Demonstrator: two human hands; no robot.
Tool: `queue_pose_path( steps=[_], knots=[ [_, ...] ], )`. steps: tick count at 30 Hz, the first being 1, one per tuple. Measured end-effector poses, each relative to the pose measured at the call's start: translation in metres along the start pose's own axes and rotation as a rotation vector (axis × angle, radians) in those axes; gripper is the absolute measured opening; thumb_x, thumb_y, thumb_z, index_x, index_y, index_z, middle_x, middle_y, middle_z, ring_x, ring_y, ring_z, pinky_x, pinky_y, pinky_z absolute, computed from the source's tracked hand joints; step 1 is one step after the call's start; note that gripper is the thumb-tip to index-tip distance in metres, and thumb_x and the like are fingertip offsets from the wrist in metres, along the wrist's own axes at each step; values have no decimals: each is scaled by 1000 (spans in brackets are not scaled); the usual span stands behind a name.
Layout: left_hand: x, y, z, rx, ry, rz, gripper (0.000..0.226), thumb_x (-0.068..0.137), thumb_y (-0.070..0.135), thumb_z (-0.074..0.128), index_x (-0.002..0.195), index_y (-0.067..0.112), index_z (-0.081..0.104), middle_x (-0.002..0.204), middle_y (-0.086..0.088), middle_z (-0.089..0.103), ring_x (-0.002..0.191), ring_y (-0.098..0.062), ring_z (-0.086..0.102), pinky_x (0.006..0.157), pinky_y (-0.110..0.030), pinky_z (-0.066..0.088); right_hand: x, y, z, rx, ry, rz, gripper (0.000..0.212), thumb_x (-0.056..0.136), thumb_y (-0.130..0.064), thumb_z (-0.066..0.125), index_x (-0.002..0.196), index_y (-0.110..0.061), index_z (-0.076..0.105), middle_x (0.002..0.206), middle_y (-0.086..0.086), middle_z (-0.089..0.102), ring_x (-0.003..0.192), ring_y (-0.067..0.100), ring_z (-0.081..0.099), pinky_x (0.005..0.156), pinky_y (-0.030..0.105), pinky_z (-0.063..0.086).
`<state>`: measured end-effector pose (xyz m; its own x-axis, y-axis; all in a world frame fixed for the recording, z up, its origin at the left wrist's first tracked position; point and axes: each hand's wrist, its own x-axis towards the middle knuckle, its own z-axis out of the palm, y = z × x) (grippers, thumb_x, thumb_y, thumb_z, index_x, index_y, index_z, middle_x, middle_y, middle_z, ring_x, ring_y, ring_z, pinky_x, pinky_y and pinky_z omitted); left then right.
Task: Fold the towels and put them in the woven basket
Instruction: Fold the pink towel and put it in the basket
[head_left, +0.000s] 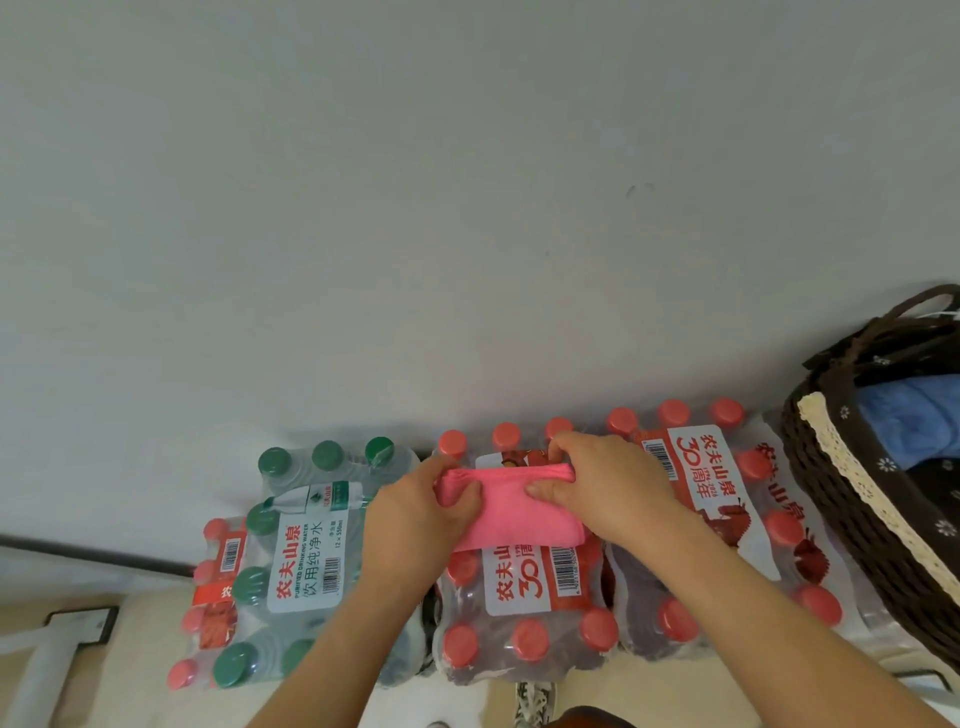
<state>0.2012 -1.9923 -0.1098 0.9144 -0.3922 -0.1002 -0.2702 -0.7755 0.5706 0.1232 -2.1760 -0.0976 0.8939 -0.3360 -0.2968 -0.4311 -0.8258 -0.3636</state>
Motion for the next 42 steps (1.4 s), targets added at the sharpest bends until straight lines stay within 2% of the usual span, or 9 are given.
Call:
queue_pose_path(
  steps=[4,11,17,24,29,32,35,39,42],
  knots=[
    [4,-16,-2,25,-56,28,36,78,50,67,109,34,67,88,6,57,82,-12,58,69,-25,45,3,6,0,48,-118,-123,51,84,-55,59,129,-31,54,120,-3,49,113,17,49,95,35,43],
    [10,-12,-33,-309,-488,-106,26,76,27,78,100,27,67,90,6,71,82,-7,67,82,-31,55,-5,-3,-25,-3,-184,-269,29,81,-31,66,108,-31,54,106,-10,57,96,10,52,83,32,46],
    [-10,-17,-34,-153,-48,392,40,61,16,88,86,36,63,88,14,54,78,-3,52,66,-8,39,-40,1,-4,-90,333,-457,44,75,-21,72,117,-21,60,107,-6,61,97,16,57,80,35,50],
    [-48,-61,-7,44,-95,662,42,59,22,85,93,28,62,98,14,50,87,-8,51,69,-22,48,-86,11,59,-106,388,-383,45,67,-9,79,108,-16,62,108,-1,57,93,18,53,73,32,52],
    [-55,-64,-14,-41,-155,590,29,78,55,60,89,32,73,90,18,52,84,-1,51,72,-14,44,-107,3,70,-97,400,-302,28,83,-26,65,108,-16,65,108,-2,58,91,18,55,71,35,52],
    [-57,-56,-10,-136,-124,405,14,76,41,71,76,31,62,82,13,52,74,-3,52,62,-18,42,-111,-6,67,-51,395,-214,32,90,-40,49,99,-19,72,100,-6,63,85,15,58,68,37,52],
    [-56,-50,-7,-294,-189,148,42,67,24,81,91,29,47,87,6,53,77,-10,53,64,-24,43,-104,-13,59,21,397,-93,35,91,-45,47,86,-19,71,84,-7,67,75,15,61,65,37,51],
    [-50,-51,-12,-240,-327,138,58,68,26,81,117,32,51,99,6,53,86,-12,53,69,-27,42,-102,-28,50,4,277,93,53,84,-41,66,130,-30,43,96,-8,65,88,18,62,74,37,52],
    [-50,-49,-12,-140,-292,199,43,66,26,82,100,27,54,96,6,49,90,-15,50,72,-29,39,-99,-36,44,-88,181,155,70,84,-41,67,143,-31,30,118,0,56,109,22,54,92,39,45]
  ],
)
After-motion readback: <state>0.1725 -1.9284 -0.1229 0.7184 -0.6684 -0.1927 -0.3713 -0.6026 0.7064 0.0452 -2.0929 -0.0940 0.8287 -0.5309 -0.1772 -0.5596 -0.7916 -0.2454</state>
